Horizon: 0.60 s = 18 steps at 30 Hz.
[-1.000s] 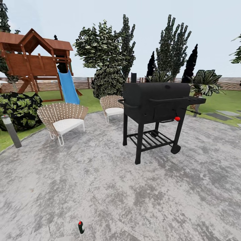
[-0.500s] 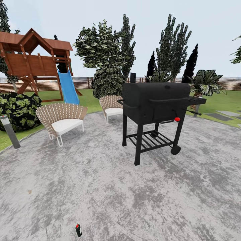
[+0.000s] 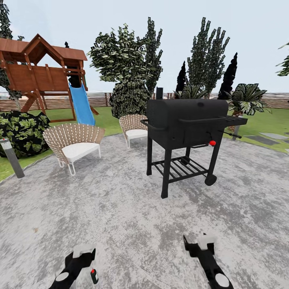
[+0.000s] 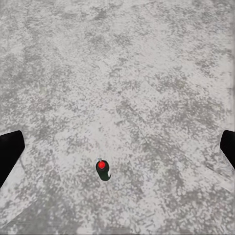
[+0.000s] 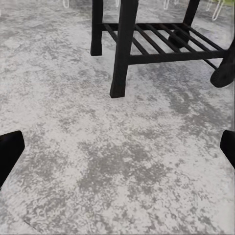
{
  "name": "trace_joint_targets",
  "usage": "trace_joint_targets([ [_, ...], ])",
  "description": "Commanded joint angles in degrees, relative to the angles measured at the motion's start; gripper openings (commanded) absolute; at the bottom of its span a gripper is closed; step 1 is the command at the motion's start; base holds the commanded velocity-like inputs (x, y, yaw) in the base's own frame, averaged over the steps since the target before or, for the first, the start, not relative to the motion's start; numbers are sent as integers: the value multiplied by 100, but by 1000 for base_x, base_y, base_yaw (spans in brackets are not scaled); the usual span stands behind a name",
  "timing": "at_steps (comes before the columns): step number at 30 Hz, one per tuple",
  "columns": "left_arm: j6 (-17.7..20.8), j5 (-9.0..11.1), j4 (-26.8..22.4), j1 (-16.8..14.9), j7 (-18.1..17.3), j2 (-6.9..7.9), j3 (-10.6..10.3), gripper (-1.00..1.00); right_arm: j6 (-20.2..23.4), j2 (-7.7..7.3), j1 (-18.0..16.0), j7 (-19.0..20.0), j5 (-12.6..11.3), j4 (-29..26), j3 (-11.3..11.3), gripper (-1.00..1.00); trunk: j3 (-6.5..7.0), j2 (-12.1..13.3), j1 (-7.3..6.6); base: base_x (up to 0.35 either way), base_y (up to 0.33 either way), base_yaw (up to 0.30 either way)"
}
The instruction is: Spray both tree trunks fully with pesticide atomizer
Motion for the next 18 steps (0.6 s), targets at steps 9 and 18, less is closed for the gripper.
trace_joint_targets([
  [9,-12,12,9,-15,0,-14,18,100,817,2,-870,8,17,6,-4,100,-1,0,0,0,0,0],
  [18,-13,11,-53,-36,3,1,16,100,847,-10,-935,54,21,23,9,100,-1,0,0,45,0,0],
])
